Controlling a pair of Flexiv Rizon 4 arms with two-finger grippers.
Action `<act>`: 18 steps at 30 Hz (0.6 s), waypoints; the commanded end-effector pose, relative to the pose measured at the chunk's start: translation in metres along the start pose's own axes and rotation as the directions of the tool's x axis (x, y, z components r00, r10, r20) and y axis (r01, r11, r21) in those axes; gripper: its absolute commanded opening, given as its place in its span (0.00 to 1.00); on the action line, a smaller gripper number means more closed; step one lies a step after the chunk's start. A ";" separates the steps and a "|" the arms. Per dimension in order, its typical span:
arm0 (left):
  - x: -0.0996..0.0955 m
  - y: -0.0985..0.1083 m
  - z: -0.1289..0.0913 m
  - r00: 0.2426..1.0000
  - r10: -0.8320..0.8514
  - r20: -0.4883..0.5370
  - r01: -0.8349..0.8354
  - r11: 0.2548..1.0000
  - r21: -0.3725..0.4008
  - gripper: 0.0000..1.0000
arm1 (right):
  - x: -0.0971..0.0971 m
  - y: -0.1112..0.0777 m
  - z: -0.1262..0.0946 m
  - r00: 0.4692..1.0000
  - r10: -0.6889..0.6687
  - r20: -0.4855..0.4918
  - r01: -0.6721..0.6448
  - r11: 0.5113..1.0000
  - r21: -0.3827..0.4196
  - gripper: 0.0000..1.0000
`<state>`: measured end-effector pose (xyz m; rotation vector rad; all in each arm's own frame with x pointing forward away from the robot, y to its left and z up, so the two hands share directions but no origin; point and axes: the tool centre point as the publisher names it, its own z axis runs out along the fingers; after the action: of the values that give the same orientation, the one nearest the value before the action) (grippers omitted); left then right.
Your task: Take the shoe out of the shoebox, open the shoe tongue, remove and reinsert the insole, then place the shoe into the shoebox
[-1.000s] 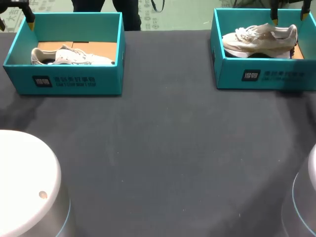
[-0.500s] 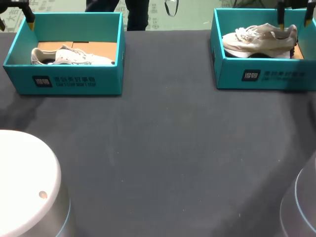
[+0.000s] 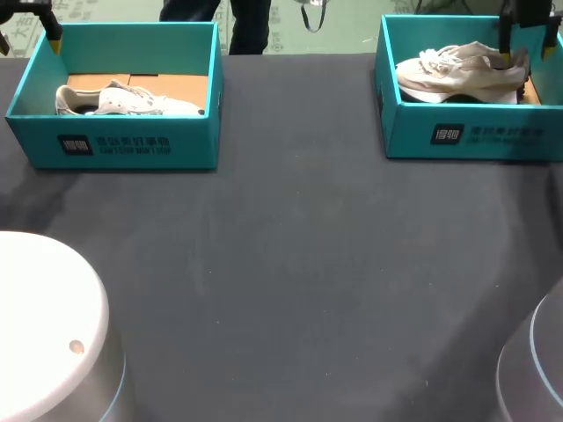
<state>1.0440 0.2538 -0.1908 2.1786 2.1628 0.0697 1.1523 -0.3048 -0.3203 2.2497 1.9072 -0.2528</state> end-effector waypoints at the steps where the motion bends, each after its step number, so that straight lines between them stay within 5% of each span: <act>1: 0.000 -0.001 0.000 1.000 0.001 -0.002 -0.001 1.000 -0.002 1.00 | -0.001 0.011 0.011 1.000 0.005 -0.005 -0.005 1.000 0.027 0.79; 18: 0.000 -0.001 0.000 1.000 0.001 -0.002 -0.001 1.000 -0.002 1.00 | 0.003 0.010 0.037 0.999 0.045 -0.024 -0.044 0.997 0.062 0.70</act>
<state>1.0440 0.2538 -0.1908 2.1786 2.1628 0.0697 1.1550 -0.3102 -0.3513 2.3296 1.8781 -0.2688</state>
